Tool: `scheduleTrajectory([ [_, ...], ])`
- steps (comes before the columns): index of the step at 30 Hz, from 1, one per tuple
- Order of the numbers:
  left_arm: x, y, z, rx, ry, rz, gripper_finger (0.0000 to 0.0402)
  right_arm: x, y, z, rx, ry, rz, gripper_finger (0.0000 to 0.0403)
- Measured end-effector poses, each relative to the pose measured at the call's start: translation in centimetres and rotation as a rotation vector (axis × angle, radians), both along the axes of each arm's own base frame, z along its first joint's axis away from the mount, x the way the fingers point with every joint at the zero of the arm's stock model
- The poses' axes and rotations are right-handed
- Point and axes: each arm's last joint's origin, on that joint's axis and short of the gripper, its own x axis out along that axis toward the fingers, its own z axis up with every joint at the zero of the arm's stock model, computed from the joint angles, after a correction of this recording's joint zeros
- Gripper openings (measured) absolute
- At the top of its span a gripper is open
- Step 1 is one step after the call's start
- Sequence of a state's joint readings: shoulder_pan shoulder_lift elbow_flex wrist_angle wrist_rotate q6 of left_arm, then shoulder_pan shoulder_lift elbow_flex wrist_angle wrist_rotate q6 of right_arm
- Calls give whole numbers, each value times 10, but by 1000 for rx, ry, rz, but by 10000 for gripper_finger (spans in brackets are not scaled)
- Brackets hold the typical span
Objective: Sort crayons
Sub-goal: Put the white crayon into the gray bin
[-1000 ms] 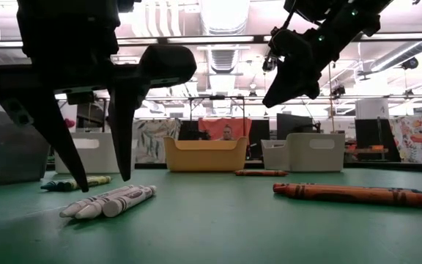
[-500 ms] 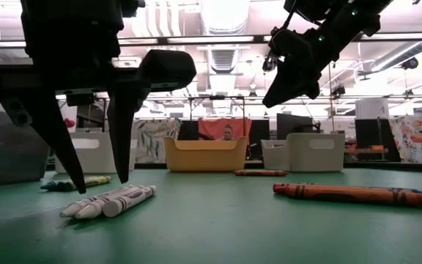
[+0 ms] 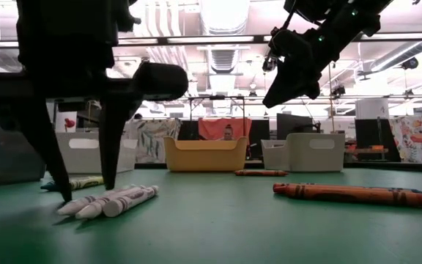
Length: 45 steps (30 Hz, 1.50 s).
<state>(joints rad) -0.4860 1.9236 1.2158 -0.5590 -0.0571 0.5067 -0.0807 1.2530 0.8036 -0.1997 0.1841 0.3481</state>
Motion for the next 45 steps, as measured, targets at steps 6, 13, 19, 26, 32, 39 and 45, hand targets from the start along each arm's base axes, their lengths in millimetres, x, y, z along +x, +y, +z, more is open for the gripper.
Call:
scheduleTrajectory([
  [6, 0, 0, 5, 16, 20, 10, 113, -1, 0, -1, 0, 5, 0, 57],
  [13, 2, 0, 14, 35, 27, 20, 113, -1, 0, -2, 0, 3, -1, 57],
  [19, 0, 5, 16, 82, 37, 109, 113, 1, 2, -3, 69, -21, -45, 57],
  [26, -9, 19, 45, 63, -9, 334, 88, 16, 15, 0, 290, -137, 194, 57],
  [32, -22, 27, 72, -52, -202, 558, 56, 38, 48, 0, 195, -101, 414, 57],
  [39, -33, 28, 74, -361, -106, 1124, 39, 52, 58, 13, 148, 87, 489, 57],
  [45, -23, 15, 74, -647, 91, 1680, 38, 50, 58, 26, 91, 199, 531, 57],
])
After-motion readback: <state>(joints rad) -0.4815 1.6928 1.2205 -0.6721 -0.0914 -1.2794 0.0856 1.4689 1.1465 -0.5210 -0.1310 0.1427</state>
